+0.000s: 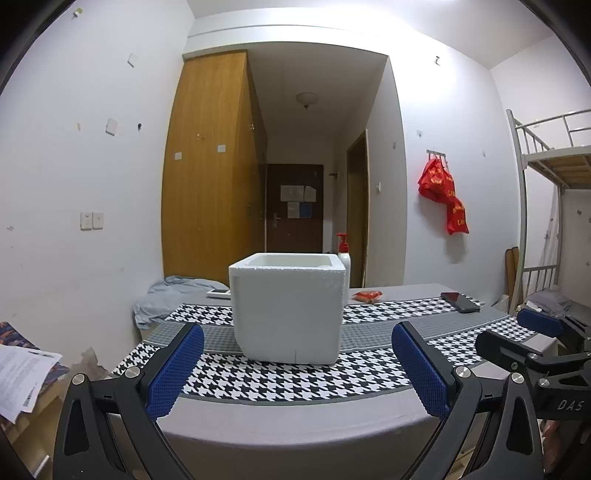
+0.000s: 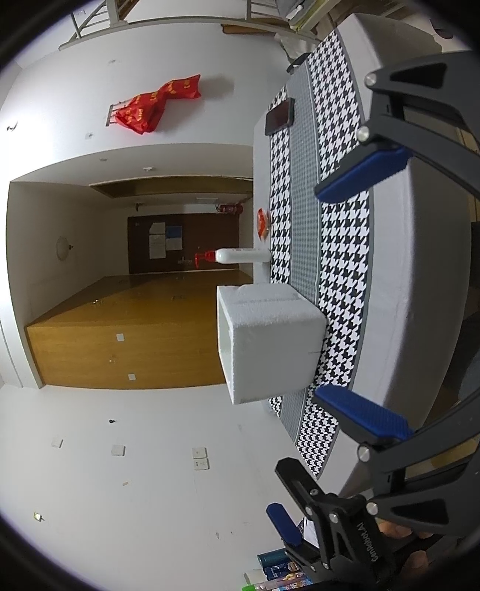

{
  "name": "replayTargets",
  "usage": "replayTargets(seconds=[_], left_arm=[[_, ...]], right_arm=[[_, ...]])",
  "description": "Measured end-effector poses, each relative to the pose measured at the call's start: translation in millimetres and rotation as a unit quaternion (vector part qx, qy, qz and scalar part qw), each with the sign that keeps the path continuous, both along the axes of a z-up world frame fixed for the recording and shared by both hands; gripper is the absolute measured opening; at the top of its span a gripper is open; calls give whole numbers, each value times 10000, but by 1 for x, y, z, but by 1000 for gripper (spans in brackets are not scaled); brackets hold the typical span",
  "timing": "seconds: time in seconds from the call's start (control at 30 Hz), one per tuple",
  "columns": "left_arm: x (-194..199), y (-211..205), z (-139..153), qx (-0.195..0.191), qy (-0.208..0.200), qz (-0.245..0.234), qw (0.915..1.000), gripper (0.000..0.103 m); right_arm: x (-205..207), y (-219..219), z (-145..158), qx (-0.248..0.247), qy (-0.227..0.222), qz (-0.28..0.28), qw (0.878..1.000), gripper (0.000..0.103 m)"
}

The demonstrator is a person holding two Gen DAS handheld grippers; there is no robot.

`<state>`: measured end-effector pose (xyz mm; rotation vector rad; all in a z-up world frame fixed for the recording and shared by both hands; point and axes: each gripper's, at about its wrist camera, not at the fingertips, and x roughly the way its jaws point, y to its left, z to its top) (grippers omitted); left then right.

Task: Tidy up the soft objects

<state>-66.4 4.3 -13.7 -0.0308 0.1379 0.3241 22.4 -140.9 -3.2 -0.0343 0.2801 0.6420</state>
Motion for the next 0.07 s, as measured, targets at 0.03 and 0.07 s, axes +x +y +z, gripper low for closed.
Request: replayTargets(seconds=[0.03, 0.07], left_arm=[[0, 0, 0, 2, -4, 4, 10000, 102], [-1, 0, 0, 16, 4, 7, 10000, 102]], right_arm=[[0, 0, 0, -14, 5, 0, 10000, 100], [0, 1, 0, -22, 14, -2, 10000, 100]])
